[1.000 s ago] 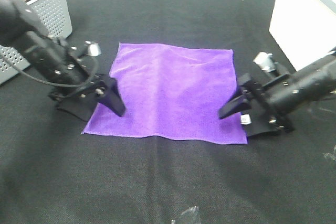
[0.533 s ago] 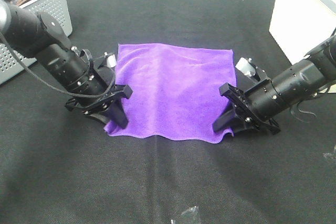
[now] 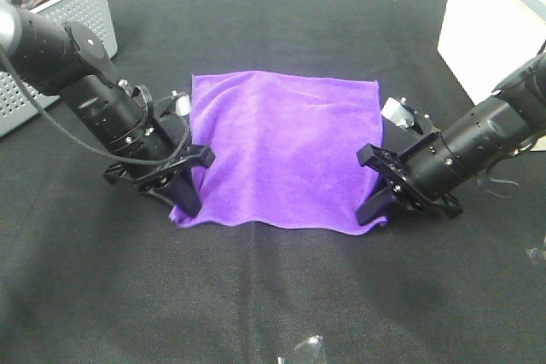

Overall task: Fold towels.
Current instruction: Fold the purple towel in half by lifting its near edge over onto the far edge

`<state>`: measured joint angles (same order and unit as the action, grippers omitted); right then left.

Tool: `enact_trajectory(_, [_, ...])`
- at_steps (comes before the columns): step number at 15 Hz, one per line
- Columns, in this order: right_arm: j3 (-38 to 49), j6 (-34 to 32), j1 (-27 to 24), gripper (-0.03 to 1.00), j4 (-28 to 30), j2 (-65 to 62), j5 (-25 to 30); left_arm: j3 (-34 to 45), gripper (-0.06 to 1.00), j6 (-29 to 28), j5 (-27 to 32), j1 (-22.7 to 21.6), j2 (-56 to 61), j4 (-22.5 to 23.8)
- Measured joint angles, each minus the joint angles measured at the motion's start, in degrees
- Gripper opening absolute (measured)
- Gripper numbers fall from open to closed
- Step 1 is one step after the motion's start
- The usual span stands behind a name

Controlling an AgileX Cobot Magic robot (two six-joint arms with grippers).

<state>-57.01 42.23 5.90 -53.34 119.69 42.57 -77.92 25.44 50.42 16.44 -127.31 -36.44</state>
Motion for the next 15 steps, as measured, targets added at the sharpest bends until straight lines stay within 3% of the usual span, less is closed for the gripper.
enact_trajectory(2, [1.7,-1.3,0.0,0.0,1.6,-3.6,1.0,5.0,0.0,-0.2,-0.1,0.2,4.0,2.6])
enact_trajectory(6, [11.2,-3.2,0.6,0.0,1.5,-17.0,7.4,19.9,0.0,-0.5,-1.9,0.4,19.4,1.6])
enact_trajectory(8, [11.6,-5.7,0.6,0.0,2.9,-21.8,8.4,22.4,0.0,-2.6,-2.9,0.5,23.8,1.4])
enact_trajectory(11, [6.6,-8.3,0.6,0.0,5.4,-21.3,7.4,20.8,0.0,-3.8,-6.9,0.6,24.0,1.4])
enact_trajectory(15, [-12.2,-10.4,0.6,0.0,9.6,-10.5,6.4,7.5,0.0,-4.1,-8.8,0.2,16.0,6.4])
